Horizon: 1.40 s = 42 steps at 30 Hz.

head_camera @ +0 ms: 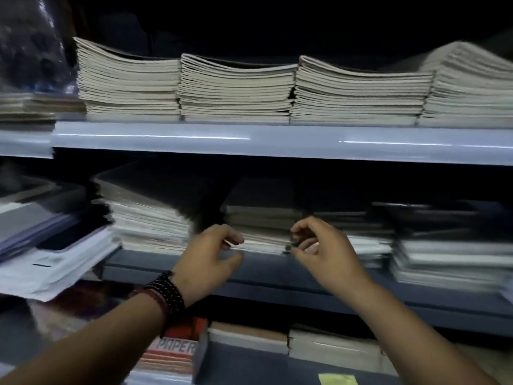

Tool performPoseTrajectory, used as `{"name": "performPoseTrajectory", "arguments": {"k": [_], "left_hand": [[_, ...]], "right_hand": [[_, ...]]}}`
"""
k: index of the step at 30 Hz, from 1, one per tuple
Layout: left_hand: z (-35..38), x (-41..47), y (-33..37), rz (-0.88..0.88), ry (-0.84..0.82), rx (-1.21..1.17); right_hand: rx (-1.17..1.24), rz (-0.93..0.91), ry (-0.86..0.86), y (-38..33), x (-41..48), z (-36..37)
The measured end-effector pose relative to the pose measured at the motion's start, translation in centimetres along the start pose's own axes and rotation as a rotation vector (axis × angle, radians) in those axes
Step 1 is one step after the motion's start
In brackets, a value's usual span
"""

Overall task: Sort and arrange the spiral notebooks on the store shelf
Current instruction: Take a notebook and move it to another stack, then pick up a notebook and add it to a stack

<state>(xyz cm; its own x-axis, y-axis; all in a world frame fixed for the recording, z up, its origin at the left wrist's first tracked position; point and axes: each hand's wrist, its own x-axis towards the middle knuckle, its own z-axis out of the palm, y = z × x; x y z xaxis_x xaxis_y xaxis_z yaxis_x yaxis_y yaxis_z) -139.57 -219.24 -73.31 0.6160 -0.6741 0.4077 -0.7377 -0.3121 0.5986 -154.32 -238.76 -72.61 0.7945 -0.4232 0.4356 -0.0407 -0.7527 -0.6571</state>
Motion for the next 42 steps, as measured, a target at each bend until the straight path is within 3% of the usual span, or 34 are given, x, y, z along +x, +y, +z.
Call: {"name": "performPoseTrajectory", "arguments": {"k": [7, 11, 16, 22, 24, 27, 32, 38, 42], "left_hand": [[10.9, 3.0, 7.1, 0.19, -0.122, -0.022], [14.8, 5.1, 10.1, 0.246, -0.005, 0.146], [16.7, 7.7, 12.7, 0.23, 0.09, 0.133], [19.7, 9.3, 17.4, 0.442, -0.107, 0.084], [20.8, 9.8, 18.6, 0.495, -0.199, 0.122], [22.2, 10.5, 19.4, 0.466, -0.303, 0.122], [22.9, 11.0, 19.3, 0.438, -0.32, 0.101], [22.8, 10.6, 19.2, 0.405, -0.307, 0.159], [22.9, 10.2, 19.2, 0.469, -0.295, 0.303]], "right_hand": [[-0.185, 0.052, 0.114, 6.6, -4.6, -9.1], [-0.283, 0.097, 0.164, 9.6, -6.2, -13.8], [-0.372, 0.128, 0.219, 12.1, -6.5, -17.4], [-0.479, 0.185, 0.199, 13.3, -6.0, -18.2], [-0.617, 0.157, 0.171, 12.9, -5.6, -18.0], [-0.796, 0.143, 0.124, 12.6, -5.3, -17.8], [-0.986, 0.145, 0.119, 12.3, -4.6, -17.8], [-0.857, -0.016, 0.331, 12.9, -6.8, -17.6], [-0.769, 0.04, 0.354, 13.4, -10.1, -18.2]]}}
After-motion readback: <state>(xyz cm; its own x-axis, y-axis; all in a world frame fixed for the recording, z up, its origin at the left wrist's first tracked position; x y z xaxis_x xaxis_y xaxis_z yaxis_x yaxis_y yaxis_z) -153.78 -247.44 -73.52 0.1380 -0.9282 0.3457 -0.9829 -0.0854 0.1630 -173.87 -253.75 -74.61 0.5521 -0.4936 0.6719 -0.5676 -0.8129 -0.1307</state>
